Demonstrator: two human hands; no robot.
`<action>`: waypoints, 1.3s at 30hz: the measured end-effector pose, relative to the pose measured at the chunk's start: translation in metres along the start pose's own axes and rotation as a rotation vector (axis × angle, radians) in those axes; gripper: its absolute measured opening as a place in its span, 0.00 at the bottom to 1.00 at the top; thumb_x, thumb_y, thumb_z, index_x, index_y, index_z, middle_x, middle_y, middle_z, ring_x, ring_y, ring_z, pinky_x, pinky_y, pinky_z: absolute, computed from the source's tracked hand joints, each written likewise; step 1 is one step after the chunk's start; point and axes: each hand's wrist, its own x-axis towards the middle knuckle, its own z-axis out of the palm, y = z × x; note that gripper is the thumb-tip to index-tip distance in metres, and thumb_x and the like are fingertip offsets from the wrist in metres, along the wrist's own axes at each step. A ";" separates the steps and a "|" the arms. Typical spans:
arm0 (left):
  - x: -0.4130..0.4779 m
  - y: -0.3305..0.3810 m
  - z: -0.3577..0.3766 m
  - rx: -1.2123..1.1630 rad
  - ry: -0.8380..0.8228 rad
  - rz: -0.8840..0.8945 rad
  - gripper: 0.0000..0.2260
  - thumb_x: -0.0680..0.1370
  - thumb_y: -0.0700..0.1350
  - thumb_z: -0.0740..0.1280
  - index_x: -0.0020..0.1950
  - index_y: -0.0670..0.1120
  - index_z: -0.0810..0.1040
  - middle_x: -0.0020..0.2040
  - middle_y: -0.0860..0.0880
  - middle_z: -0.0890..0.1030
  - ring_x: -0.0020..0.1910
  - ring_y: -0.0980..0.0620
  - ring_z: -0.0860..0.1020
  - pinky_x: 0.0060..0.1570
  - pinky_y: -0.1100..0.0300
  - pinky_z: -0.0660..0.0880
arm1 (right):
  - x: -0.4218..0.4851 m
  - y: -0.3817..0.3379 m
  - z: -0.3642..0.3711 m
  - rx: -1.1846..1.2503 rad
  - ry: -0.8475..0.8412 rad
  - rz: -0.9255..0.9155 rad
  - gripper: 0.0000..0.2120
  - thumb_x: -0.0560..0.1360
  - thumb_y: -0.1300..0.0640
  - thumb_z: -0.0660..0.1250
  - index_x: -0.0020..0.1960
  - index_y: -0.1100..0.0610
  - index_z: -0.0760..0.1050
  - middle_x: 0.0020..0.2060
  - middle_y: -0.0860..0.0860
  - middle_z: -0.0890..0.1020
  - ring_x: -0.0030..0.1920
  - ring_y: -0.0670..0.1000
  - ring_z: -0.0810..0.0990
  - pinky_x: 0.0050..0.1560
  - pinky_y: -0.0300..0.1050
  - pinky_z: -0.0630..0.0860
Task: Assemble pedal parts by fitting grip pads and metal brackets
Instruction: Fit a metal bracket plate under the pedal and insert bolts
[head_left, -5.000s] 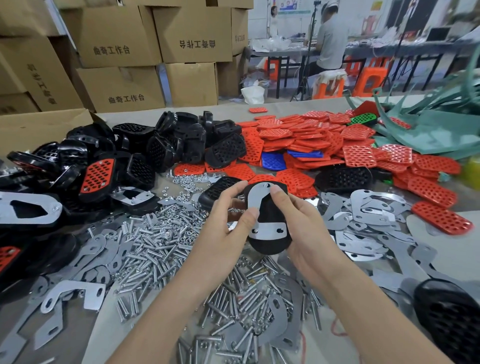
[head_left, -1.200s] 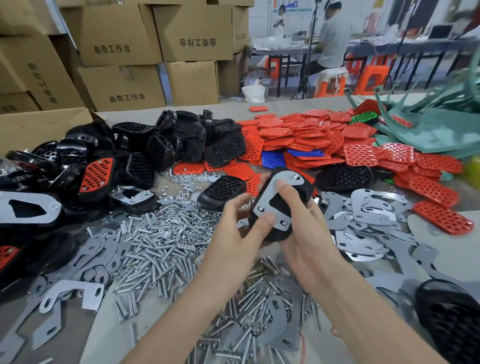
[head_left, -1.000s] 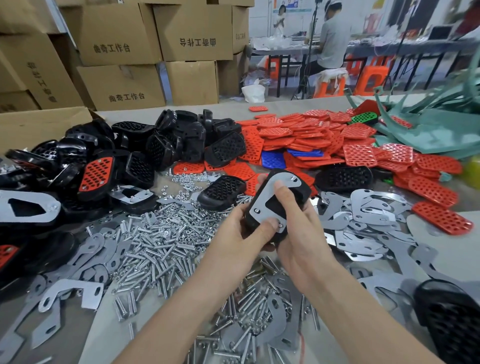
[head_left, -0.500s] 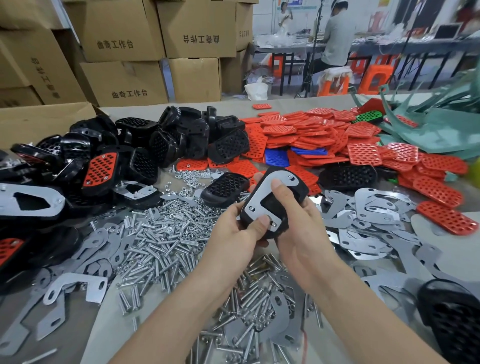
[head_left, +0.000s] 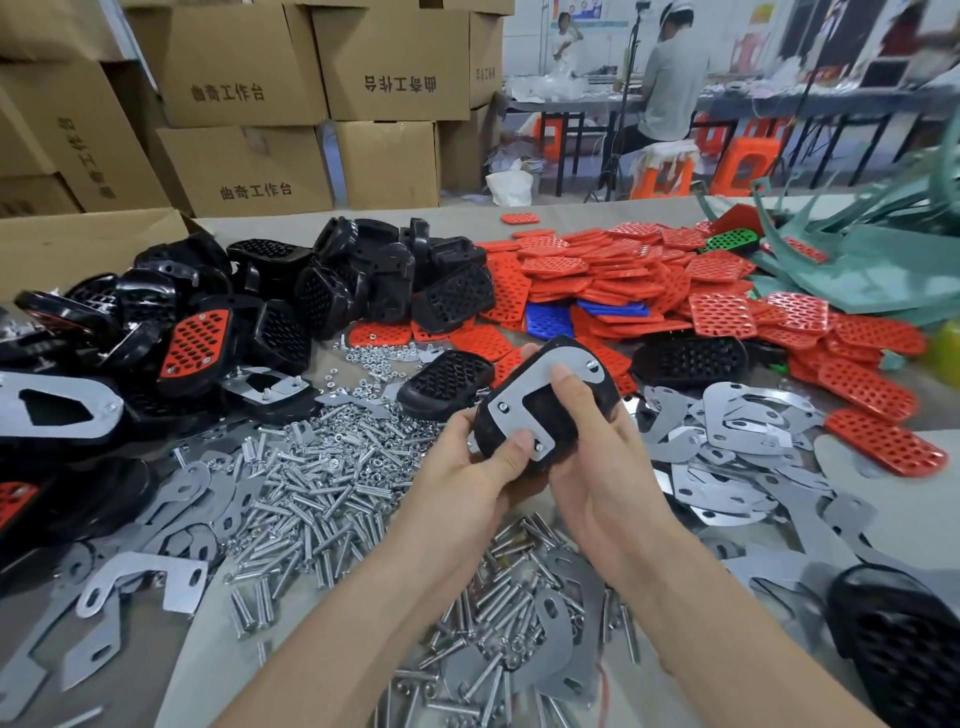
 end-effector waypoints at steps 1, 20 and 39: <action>0.000 0.001 -0.001 0.030 0.027 0.009 0.12 0.82 0.35 0.63 0.65 0.44 0.75 0.58 0.44 0.85 0.56 0.46 0.84 0.51 0.54 0.82 | 0.001 0.001 0.000 -0.005 0.007 -0.005 0.27 0.73 0.53 0.72 0.70 0.62 0.75 0.62 0.63 0.83 0.59 0.61 0.84 0.66 0.62 0.78; -0.007 0.022 -0.025 0.695 0.059 0.248 0.15 0.83 0.41 0.65 0.54 0.64 0.72 0.48 0.61 0.83 0.49 0.63 0.81 0.52 0.57 0.75 | 0.004 -0.006 -0.015 -0.423 -0.160 -0.024 0.15 0.72 0.53 0.79 0.57 0.54 0.83 0.54 0.57 0.87 0.53 0.57 0.88 0.47 0.51 0.85; 0.004 0.017 -0.023 0.179 0.098 0.050 0.13 0.77 0.42 0.70 0.61 0.48 0.79 0.51 0.43 0.86 0.43 0.50 0.83 0.48 0.53 0.80 | 0.006 -0.009 -0.011 -0.186 -0.110 0.028 0.20 0.72 0.57 0.76 0.60 0.62 0.76 0.50 0.58 0.88 0.50 0.55 0.88 0.47 0.45 0.84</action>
